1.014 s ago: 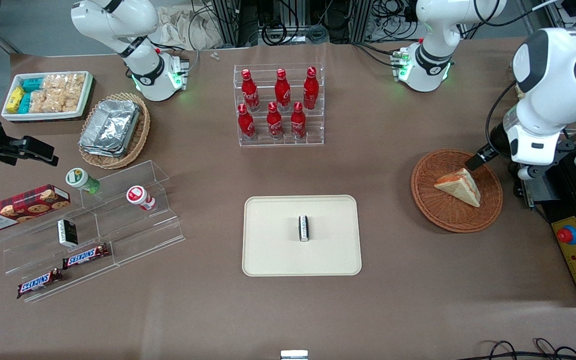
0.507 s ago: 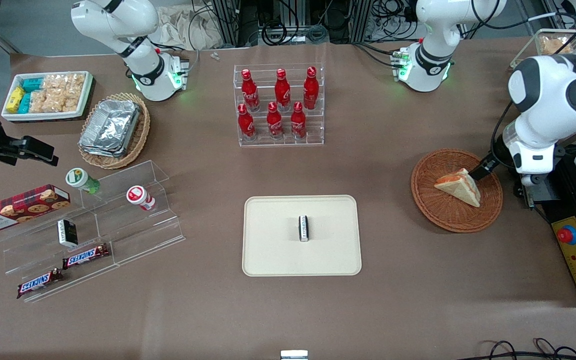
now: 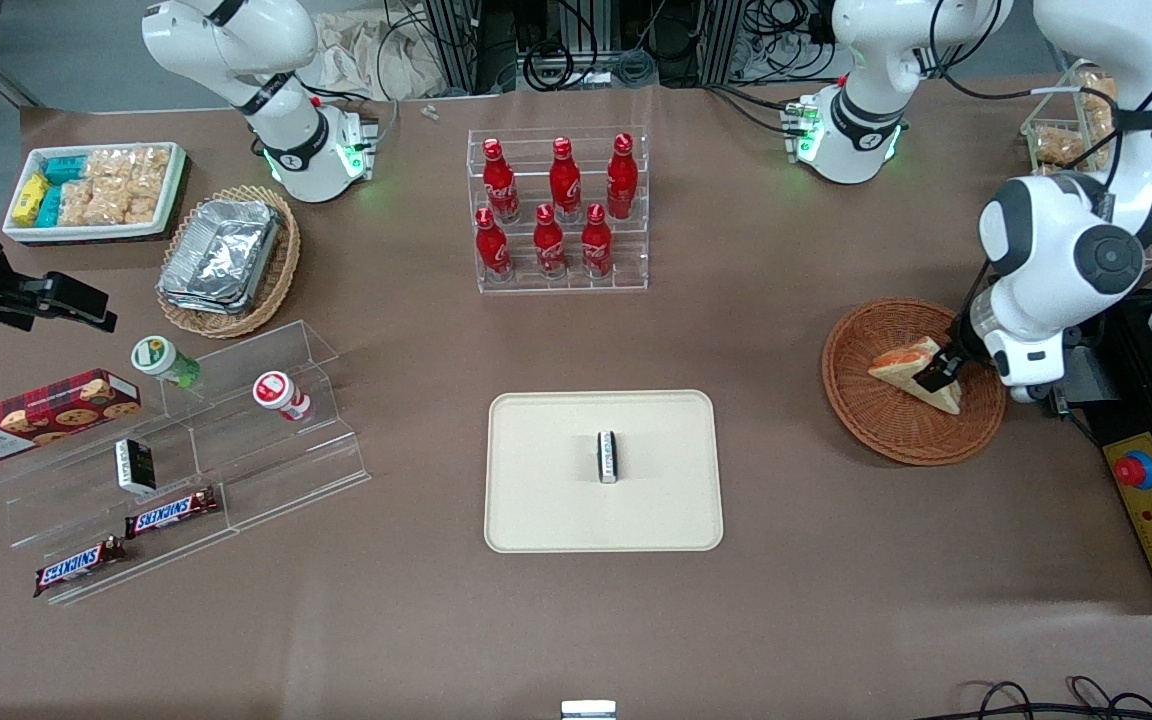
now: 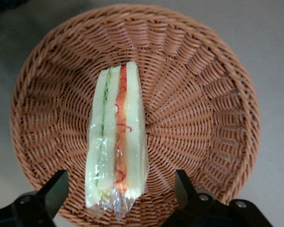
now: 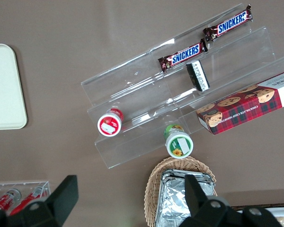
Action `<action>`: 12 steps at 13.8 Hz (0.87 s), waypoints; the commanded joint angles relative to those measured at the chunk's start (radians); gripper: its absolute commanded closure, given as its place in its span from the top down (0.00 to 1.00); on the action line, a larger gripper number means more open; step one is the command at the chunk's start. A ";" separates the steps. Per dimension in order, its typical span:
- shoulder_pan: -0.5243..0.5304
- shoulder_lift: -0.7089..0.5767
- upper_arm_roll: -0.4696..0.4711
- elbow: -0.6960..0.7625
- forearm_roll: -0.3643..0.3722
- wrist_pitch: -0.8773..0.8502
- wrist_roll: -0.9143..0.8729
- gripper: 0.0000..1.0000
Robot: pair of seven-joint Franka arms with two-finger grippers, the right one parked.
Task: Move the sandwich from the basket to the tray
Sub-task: 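Close the left gripper on the wrapped sandwich and lift it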
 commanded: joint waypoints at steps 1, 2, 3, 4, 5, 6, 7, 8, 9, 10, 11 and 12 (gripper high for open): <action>-0.005 0.022 -0.001 -0.024 -0.004 0.055 -0.040 1.00; -0.003 0.026 -0.001 -0.025 -0.004 0.055 -0.040 1.00; -0.003 0.031 -0.001 -0.025 -0.004 0.055 -0.042 1.00; -0.003 0.040 -0.001 -0.024 -0.004 0.061 -0.042 1.00; -0.003 0.057 -0.001 -0.024 -0.004 0.079 -0.042 1.00; -0.003 0.078 -0.001 -0.025 -0.004 0.107 -0.042 1.00; -0.003 0.095 -0.001 -0.024 -0.004 0.124 -0.042 0.96; -0.003 0.099 -0.001 -0.024 -0.004 0.138 -0.042 0.72; -0.003 0.097 -0.001 -0.024 -0.004 0.136 -0.049 0.38; -0.003 0.094 -0.001 -0.024 -0.004 0.136 -0.051 0.05; -0.003 0.094 -0.001 -0.022 -0.004 0.136 -0.051 0.00; -0.003 0.094 -0.001 -0.021 -0.004 0.136 -0.053 0.00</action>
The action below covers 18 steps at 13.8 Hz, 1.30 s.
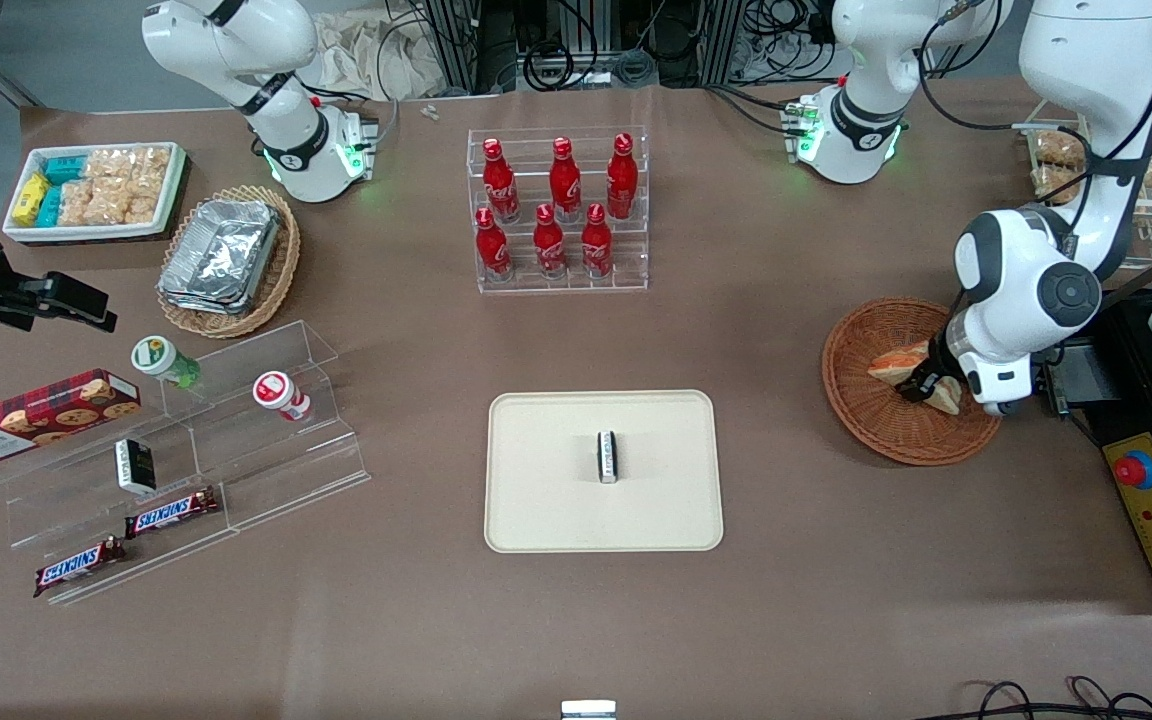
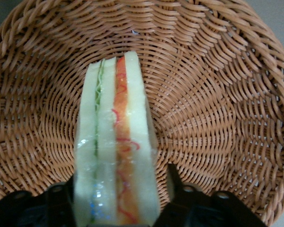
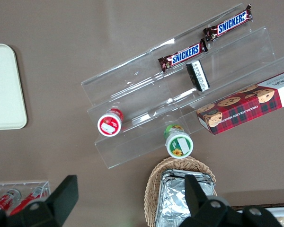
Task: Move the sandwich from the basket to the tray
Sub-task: 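Close the left gripper on the wrapped sandwich and lift it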
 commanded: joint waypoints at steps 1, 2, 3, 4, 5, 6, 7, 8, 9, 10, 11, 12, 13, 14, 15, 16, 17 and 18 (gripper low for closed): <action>-0.004 -0.013 -0.001 -0.014 0.000 0.049 -0.042 0.00; -0.007 -0.016 -0.003 -0.011 0.000 0.049 -0.042 0.00; -0.007 -0.025 -0.004 -0.009 0.000 0.044 -0.039 0.00; -0.008 -0.046 -0.006 -0.009 0.001 0.037 -0.030 0.00; -0.010 -0.080 -0.007 -0.009 0.004 0.020 -0.027 0.00; -0.011 -0.117 -0.010 0.000 0.018 -0.038 -0.019 0.00; -0.016 -0.146 -0.018 0.035 0.018 -0.109 0.004 0.00; -0.022 -0.157 -0.029 0.093 0.017 -0.191 0.021 0.00; -0.027 -0.153 -0.044 0.168 0.018 -0.276 0.024 0.00; -0.027 -0.148 -0.067 0.237 0.018 -0.343 0.036 0.00; -0.027 -0.146 -0.078 0.282 0.018 -0.396 0.073 0.00; -0.027 -0.149 -0.095 0.314 0.018 -0.428 0.125 0.00; -0.027 -0.155 -0.113 0.339 0.018 -0.457 0.193 0.00; -0.027 -0.157 -0.124 0.362 0.018 -0.492 0.272 0.00; -0.027 -0.157 -0.139 0.382 0.015 -0.519 0.339 0.00; -0.027 -0.157 -0.159 0.393 0.012 -0.520 0.381 0.00; -0.027 -0.151 -0.197 0.410 0.013 -0.519 0.412 0.00; -0.025 -0.145 -0.234 0.423 0.015 -0.513 0.442 0.00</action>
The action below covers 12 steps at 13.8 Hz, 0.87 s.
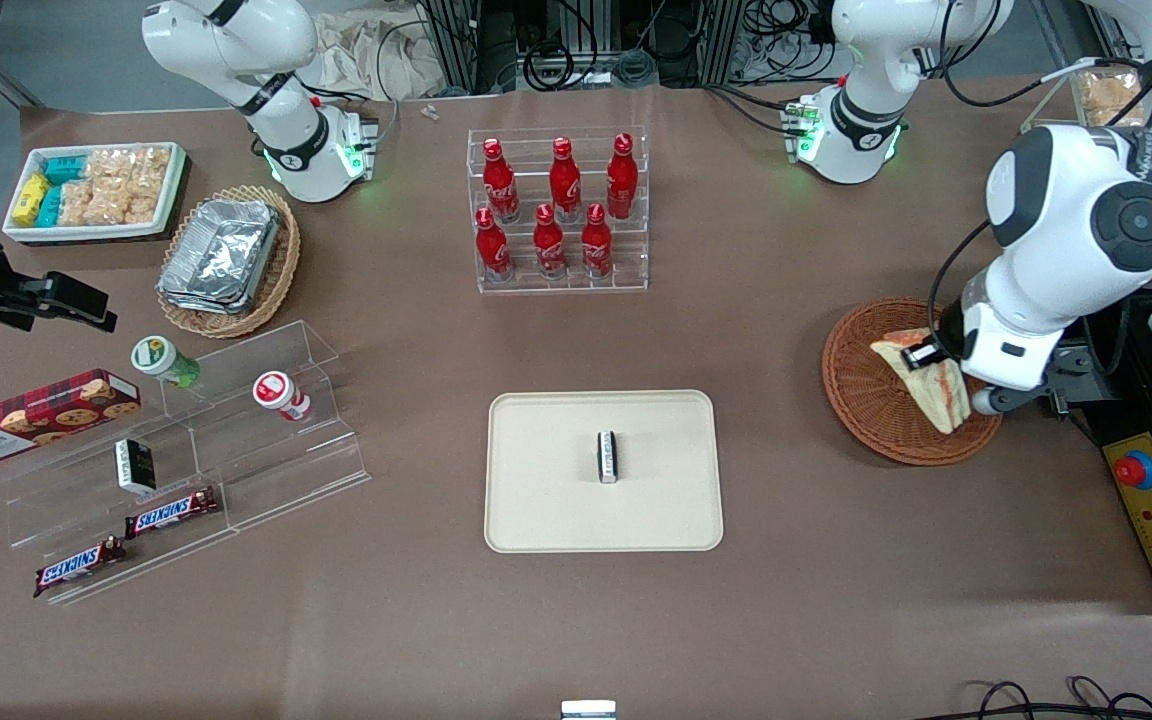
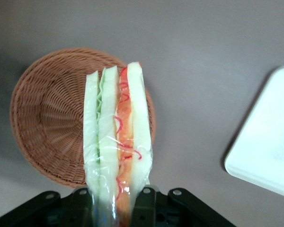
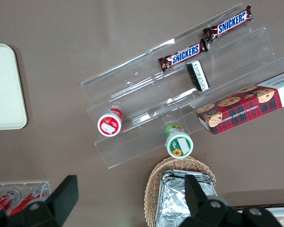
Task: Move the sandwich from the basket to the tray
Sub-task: 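Carry the sandwich with the left gripper over to the cream tray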
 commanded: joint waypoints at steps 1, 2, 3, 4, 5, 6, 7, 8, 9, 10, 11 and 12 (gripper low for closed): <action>0.002 0.031 -0.091 0.061 0.007 -0.014 0.100 0.00; 0.000 0.060 -0.137 0.090 0.010 -0.013 0.126 0.00; 0.000 0.092 -0.181 0.124 0.024 -0.011 0.128 0.00; 0.000 0.129 -0.216 0.161 0.039 -0.013 0.122 0.00; 0.000 0.164 -0.243 0.193 0.044 -0.013 0.125 0.00; 0.000 0.204 -0.264 0.225 0.044 -0.011 0.122 0.00; -0.003 0.250 -0.286 0.262 0.051 -0.011 0.116 0.00; -0.015 0.287 -0.300 0.284 0.076 0.007 0.102 0.00; -0.032 0.319 -0.301 0.290 0.094 0.044 0.055 0.00; -0.039 0.350 -0.303 0.290 0.120 0.088 0.021 0.00; -0.052 0.384 -0.304 0.290 0.145 0.130 0.013 0.00; -0.064 0.413 -0.304 0.293 0.166 0.153 0.011 0.00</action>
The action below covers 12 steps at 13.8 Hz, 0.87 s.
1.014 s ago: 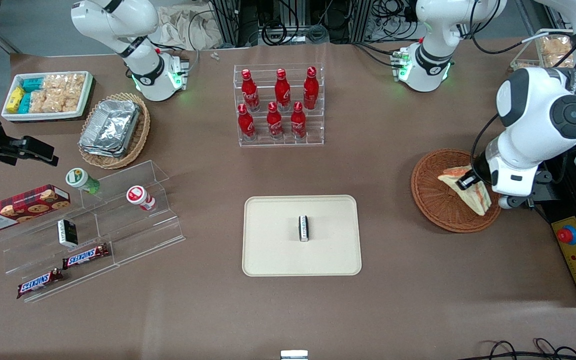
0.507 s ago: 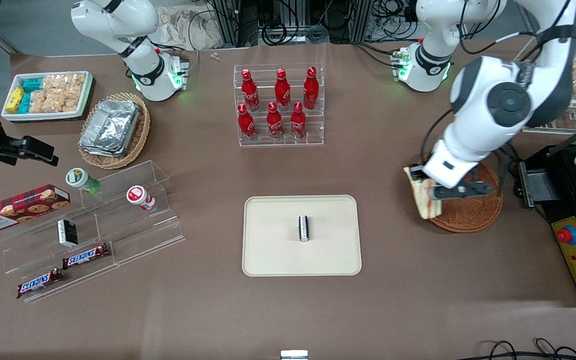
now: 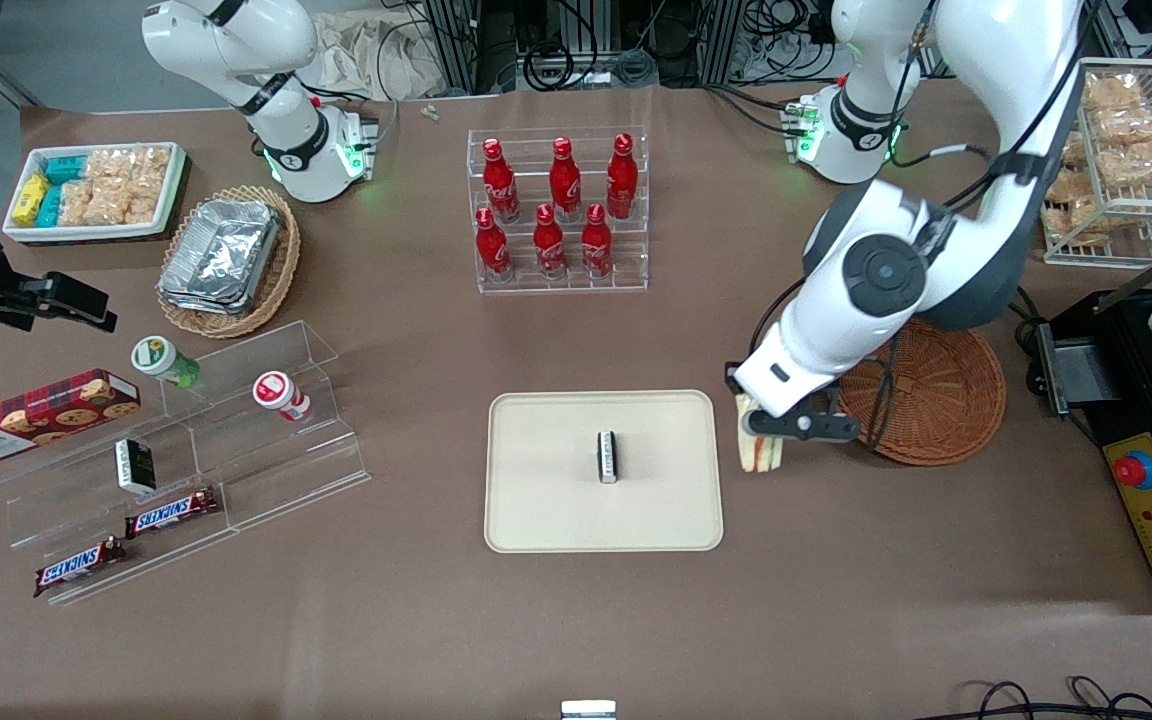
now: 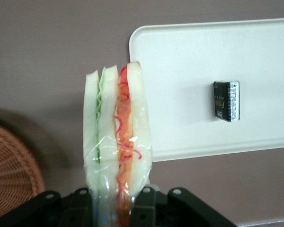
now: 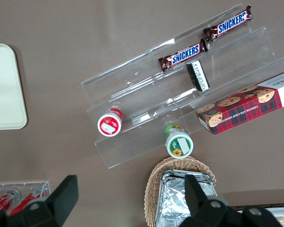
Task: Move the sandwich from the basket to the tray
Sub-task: 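Carry the sandwich with the left gripper over to the cream tray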
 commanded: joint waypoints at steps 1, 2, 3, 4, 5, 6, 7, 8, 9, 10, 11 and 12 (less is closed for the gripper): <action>-0.034 0.108 -0.008 0.061 0.074 0.047 -0.039 0.00; -0.042 0.146 -0.013 0.083 0.102 0.051 -0.062 0.00; -0.046 0.184 -0.030 0.101 0.151 0.056 -0.094 0.00; -0.046 0.233 -0.054 0.129 0.200 0.079 -0.129 0.00; -0.048 0.278 -0.071 0.146 0.244 0.096 -0.175 0.00; -0.048 0.318 -0.080 0.155 0.303 0.105 -0.212 0.00; -0.048 0.348 -0.093 0.163 0.353 0.114 -0.245 0.00; -0.049 0.373 -0.100 0.166 0.389 0.131 -0.273 0.00; -0.052 0.390 -0.102 0.172 0.410 0.145 -0.290 0.00; -0.059 0.413 -0.102 0.189 0.423 0.148 -0.292 0.00; -0.065 0.431 -0.102 0.206 0.423 0.148 -0.293 0.00; -0.071 0.436 -0.100 0.209 0.424 0.149 -0.301 0.00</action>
